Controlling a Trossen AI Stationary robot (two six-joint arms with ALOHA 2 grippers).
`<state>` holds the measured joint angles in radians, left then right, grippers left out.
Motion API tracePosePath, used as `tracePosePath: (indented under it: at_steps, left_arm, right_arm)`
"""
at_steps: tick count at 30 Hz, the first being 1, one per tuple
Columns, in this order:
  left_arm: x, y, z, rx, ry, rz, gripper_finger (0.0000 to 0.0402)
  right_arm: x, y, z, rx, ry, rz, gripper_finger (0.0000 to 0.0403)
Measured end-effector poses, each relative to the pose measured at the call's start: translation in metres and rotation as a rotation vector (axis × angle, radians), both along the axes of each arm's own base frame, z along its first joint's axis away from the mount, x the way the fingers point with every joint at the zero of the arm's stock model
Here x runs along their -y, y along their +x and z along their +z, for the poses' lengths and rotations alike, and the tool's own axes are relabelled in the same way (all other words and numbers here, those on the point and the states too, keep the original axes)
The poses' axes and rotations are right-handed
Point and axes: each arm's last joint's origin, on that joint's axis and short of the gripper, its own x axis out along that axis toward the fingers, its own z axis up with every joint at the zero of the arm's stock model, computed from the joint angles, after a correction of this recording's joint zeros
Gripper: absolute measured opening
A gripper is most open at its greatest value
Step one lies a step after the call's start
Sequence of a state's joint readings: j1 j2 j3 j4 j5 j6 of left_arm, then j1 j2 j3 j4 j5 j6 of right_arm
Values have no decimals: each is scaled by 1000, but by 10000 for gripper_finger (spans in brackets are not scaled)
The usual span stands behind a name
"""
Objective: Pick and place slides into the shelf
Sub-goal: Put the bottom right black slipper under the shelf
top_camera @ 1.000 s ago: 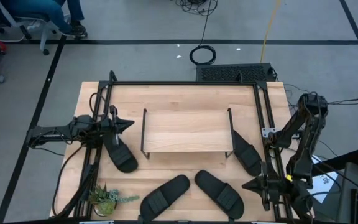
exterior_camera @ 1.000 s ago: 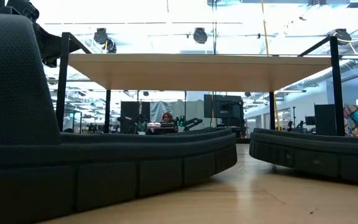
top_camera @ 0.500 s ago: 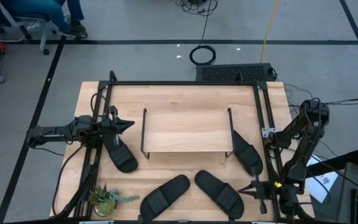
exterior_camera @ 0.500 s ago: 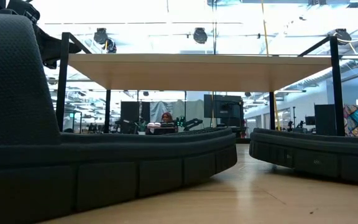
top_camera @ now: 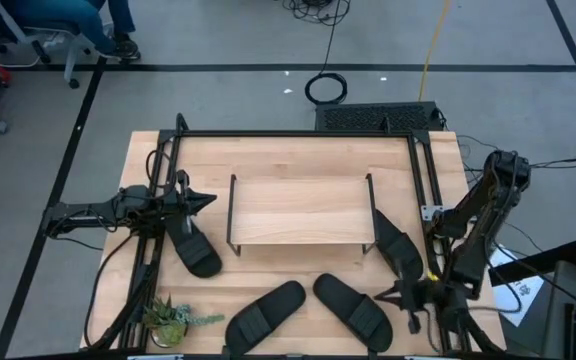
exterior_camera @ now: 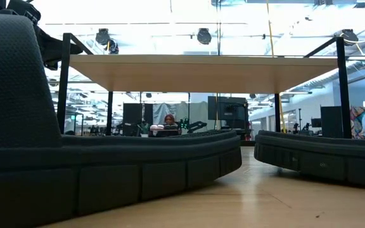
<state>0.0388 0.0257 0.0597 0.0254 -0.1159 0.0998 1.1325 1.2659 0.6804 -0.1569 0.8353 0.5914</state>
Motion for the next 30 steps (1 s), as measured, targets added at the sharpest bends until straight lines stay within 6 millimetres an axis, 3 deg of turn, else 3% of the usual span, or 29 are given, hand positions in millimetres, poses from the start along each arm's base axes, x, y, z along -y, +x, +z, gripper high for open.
tracePosePath:
  at_steps: [7, 14, 18, 25, 30]
  left_arm:
    - [0, 0, -2, -25, 32, 2, 1]
    - [0, 0, -4, -51, 30, 1, 1]
    - [0, 0, -4, -51, 29, 1, 1]
    - [-1, 0, -5, -59, 29, 38, 1]
    - [-1, 0, -5, -58, 25, 44, 1]
  right_arm:
    - [24, 38, 15, -131, 92, 200, 0]
    - [27, 54, 43, -128, -5, 380, 0]
    - [30, 67, 62, -208, 34, 444, 0]
    - [44, 92, 59, -413, 58, 494, 4]
    - [51, 109, 57, -458, 148, 550, 48]
